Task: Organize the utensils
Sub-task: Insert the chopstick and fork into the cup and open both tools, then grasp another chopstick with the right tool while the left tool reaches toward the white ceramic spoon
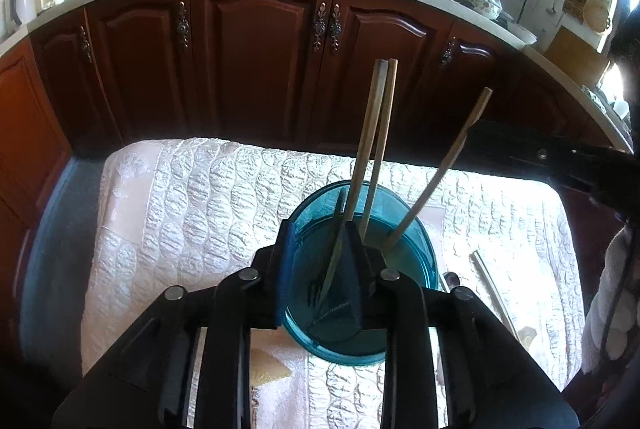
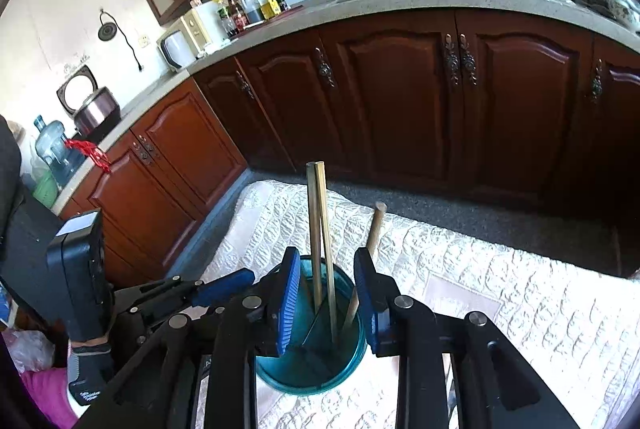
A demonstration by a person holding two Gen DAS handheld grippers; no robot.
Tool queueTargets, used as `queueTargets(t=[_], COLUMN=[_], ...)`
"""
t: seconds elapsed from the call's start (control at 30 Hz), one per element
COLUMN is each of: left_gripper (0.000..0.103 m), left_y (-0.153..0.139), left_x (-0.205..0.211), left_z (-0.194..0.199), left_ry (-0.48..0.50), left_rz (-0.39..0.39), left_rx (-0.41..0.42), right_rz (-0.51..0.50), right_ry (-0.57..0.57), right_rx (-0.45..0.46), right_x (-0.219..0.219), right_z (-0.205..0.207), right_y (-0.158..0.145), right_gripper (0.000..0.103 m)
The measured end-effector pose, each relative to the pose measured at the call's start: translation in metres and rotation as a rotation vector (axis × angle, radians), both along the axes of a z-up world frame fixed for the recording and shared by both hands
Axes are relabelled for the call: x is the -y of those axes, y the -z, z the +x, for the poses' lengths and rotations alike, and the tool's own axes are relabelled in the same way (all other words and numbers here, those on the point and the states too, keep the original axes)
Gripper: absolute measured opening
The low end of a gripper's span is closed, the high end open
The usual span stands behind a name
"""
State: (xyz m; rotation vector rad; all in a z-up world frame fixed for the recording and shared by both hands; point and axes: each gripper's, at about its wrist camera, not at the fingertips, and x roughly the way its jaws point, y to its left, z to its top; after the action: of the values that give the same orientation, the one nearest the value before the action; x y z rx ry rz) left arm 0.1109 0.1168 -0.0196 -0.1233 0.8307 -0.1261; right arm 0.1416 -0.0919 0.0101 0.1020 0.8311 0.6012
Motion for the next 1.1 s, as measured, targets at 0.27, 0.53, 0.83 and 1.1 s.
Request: queueTargets(t=[0.27, 0.53, 0.83, 1.1], left_gripper=[0.030, 0.030, 0.031, 0.031], left_y=[-0.009, -0.010, 0.002, 0.021], left_x=[0.013, 0.029, 0.048, 0.057], left_z=[-0.021, -0.043, -0.065, -0.078], left_ry=[0.009, 0.031, 0.067, 0.088], left_rz=[0.046, 0.079, 0.053, 0.042], left_rx=[0.037, 0.060, 0.024, -0.034], right_rz=[0.027, -0.028, -0.121, -0.124], right_ry=[0.026, 0.088, 0.118, 0.141], right_rx=[0.045, -0.001, -0.148, -0.284], right_x=[0.021, 0.056, 0.092, 0.097], right_z=[-0.033, -0.056, -0.074, -0.068], right_y=[-0.009, 0.014, 0.086, 0.150], right_gripper=[0.041, 0.041, 0.038, 0.032])
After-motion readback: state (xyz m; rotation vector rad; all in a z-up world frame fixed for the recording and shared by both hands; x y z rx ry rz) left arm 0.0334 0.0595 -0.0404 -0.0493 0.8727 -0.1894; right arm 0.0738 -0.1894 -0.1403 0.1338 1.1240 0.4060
